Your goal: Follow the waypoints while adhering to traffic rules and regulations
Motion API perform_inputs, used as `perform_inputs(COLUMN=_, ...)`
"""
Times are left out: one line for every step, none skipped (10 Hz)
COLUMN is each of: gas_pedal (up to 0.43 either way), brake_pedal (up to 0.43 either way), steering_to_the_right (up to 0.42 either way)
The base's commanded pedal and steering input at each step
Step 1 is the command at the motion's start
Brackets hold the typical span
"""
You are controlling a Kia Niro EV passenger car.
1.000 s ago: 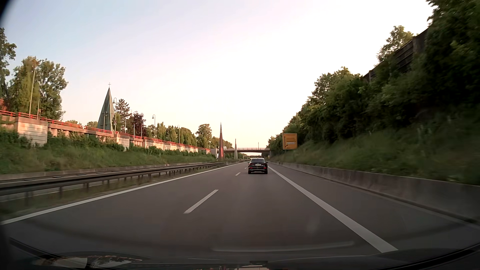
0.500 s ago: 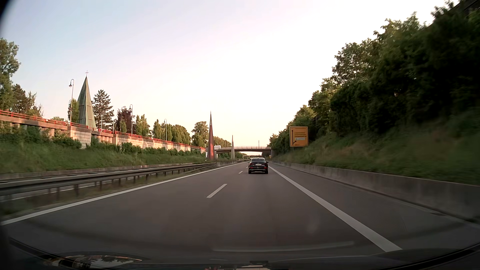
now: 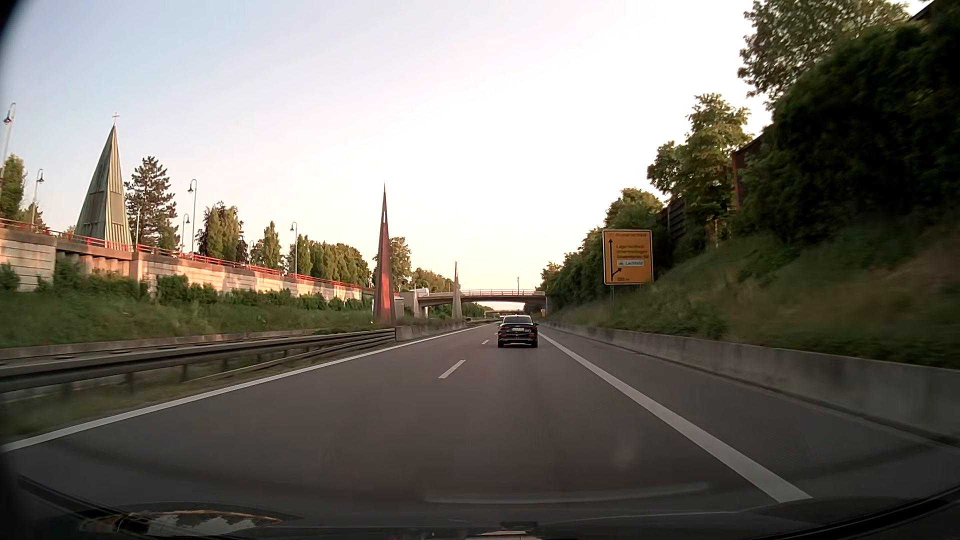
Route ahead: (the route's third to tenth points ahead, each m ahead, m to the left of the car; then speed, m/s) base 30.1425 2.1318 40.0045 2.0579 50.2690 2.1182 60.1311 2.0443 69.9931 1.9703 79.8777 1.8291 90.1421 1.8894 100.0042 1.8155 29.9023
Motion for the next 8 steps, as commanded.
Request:
perform_inputs(gas_pedal=0.22, brake_pedal=0.018, steering_to_the_right=0.0)
perform_inputs(gas_pedal=0.197, brake_pedal=0.012, steering_to_the_right=0.0)
perform_inputs(gas_pedal=0.189, brake_pedal=0.018, steering_to_the_right=0.0)
perform_inputs(gas_pedal=0.189, brake_pedal=0.018, steering_to_the_right=0.0)
perform_inputs(gas_pedal=0.189, brake_pedal=0.018, steering_to_the_right=0.0)
perform_inputs(gas_pedal=0.189, brake_pedal=0.012, steering_to_the_right=0.0)
perform_inputs(gas_pedal=0.189, brake_pedal=0.018, steering_to_the_right=0.0)
perform_inputs(gas_pedal=0.189, brake_pedal=0.018, steering_to_the_right=0.0)
